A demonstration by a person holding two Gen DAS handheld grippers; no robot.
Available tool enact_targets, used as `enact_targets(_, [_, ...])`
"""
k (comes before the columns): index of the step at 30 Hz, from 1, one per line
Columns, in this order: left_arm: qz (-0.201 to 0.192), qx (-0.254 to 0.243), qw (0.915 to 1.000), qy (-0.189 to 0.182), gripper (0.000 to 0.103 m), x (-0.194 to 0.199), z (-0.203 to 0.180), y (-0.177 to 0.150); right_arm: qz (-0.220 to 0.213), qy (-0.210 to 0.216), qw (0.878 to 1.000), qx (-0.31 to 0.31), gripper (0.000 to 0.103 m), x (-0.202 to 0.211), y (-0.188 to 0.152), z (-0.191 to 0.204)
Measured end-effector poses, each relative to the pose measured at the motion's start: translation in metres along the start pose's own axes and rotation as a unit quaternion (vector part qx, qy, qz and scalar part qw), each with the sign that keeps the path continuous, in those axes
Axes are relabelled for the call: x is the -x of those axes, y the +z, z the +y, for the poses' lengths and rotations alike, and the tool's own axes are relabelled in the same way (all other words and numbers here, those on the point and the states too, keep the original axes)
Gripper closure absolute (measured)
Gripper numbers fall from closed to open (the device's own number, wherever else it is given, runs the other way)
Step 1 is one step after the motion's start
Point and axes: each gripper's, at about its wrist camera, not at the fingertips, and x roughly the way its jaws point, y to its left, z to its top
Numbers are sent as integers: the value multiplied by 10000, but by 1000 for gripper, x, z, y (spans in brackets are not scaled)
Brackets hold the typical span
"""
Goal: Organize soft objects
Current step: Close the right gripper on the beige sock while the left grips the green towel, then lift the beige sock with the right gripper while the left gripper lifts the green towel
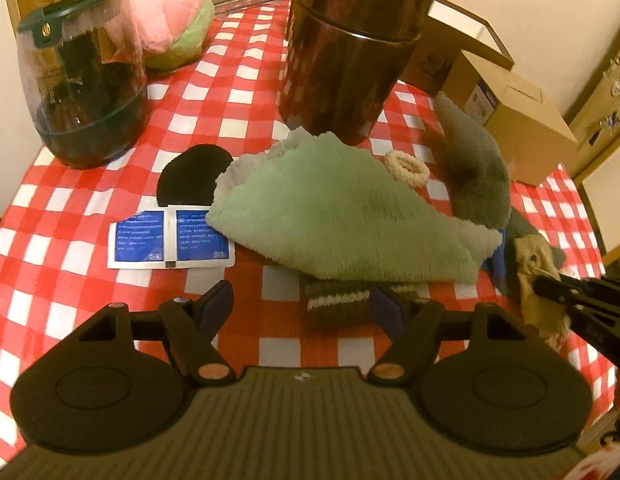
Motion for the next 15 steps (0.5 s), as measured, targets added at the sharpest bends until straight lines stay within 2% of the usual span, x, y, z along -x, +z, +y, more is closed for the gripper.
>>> enact_targets(6, [26, 386, 9989, -263, 31, -18, 8, 11, -56, -227, 9988, -429, 94, 16, 5, -16])
enact_targets(11, [105, 520, 9979, -380, 36, -33, 11, 18, -42, -457, 9962, -740, 94, 26, 0, -27])
enact_targets(15, [178, 531, 9973, -472, 62, -41, 10, 21, -44, -595, 9948, -824, 94, 34, -6, -31])
